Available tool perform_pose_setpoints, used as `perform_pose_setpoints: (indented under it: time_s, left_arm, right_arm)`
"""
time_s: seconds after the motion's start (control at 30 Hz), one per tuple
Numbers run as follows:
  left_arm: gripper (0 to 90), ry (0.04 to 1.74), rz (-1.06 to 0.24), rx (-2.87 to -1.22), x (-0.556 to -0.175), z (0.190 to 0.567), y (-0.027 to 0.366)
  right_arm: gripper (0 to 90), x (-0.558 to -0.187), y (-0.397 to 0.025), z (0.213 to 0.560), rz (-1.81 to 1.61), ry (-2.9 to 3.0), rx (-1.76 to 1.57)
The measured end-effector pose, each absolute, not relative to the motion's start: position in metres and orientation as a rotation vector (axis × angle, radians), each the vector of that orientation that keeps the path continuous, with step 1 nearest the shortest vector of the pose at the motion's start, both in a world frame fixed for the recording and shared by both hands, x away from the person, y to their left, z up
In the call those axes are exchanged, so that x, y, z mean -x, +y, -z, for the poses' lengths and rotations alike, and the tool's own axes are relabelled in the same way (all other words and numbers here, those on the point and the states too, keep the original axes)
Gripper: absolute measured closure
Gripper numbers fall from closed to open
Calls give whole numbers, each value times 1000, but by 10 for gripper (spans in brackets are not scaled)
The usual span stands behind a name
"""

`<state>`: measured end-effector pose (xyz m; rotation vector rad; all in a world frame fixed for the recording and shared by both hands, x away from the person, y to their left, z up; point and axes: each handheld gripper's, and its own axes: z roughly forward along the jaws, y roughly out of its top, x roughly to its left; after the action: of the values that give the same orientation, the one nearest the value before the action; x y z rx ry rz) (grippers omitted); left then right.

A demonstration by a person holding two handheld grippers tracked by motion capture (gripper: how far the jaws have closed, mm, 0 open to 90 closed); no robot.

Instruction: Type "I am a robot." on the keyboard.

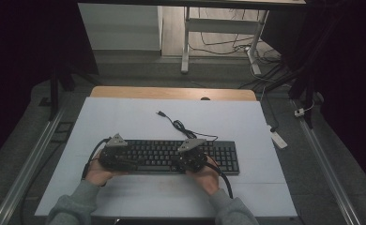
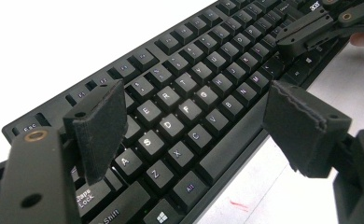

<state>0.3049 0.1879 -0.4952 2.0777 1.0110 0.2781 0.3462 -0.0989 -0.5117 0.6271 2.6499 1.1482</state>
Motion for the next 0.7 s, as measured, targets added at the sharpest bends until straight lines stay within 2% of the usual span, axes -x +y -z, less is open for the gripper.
perform_pose_setpoints:
  time_s: [0.33,0.57,0.7]
  left_arm:
    - [223,1006,-281,-2084,-304,495,188]
    - [223,1005,-284,-2086,-305,496,188]
    - [222,1011,-283,-2079,-304,495,189]
  right_arm:
    - [896,-346,-97,517,-1117,2650,-625]
    - [892,-344,-103,508,-1198,2606,-615]
    - [741,-342,-116,499,-1259,2542,-638]
